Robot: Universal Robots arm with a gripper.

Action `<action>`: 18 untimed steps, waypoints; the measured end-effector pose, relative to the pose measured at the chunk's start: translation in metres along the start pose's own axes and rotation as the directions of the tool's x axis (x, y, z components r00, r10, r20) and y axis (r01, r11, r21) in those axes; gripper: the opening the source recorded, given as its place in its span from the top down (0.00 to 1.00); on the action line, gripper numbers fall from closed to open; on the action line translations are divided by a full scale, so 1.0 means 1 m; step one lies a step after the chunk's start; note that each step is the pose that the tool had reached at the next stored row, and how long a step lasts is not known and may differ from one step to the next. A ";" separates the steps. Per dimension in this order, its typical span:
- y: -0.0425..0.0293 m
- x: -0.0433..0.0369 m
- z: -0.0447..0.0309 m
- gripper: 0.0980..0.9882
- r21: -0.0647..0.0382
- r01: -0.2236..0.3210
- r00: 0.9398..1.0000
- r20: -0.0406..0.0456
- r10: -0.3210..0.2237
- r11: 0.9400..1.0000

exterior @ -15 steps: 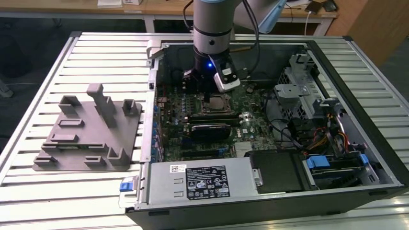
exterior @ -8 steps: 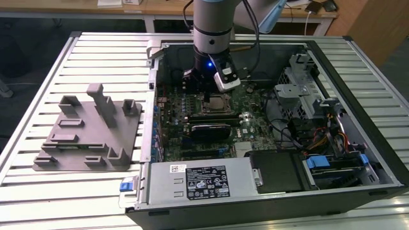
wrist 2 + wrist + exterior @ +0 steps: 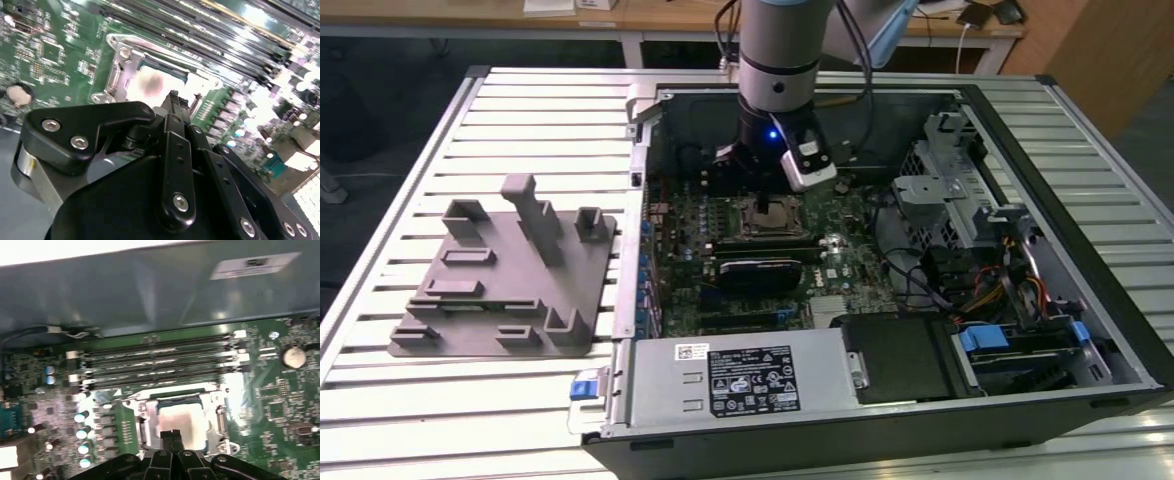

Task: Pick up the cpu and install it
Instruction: 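Close the cpu cover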

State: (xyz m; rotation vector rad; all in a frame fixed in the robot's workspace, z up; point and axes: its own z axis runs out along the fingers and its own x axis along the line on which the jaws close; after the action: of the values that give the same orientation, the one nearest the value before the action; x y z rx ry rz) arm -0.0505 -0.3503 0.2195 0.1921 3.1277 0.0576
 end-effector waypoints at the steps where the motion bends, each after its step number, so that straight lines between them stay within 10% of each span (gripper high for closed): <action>1: 0.0004 -0.0030 0.0001 0.99 0.000 0.000 1.000 0.000 0.000 1.000; 18: 0.0017 -0.0143 0.0015 0.99 -0.002 0.000 1.000 0.008 0.000 1.000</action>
State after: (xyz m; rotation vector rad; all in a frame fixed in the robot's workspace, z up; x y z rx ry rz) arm -0.0361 -0.3503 0.2182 0.1914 3.1197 0.0591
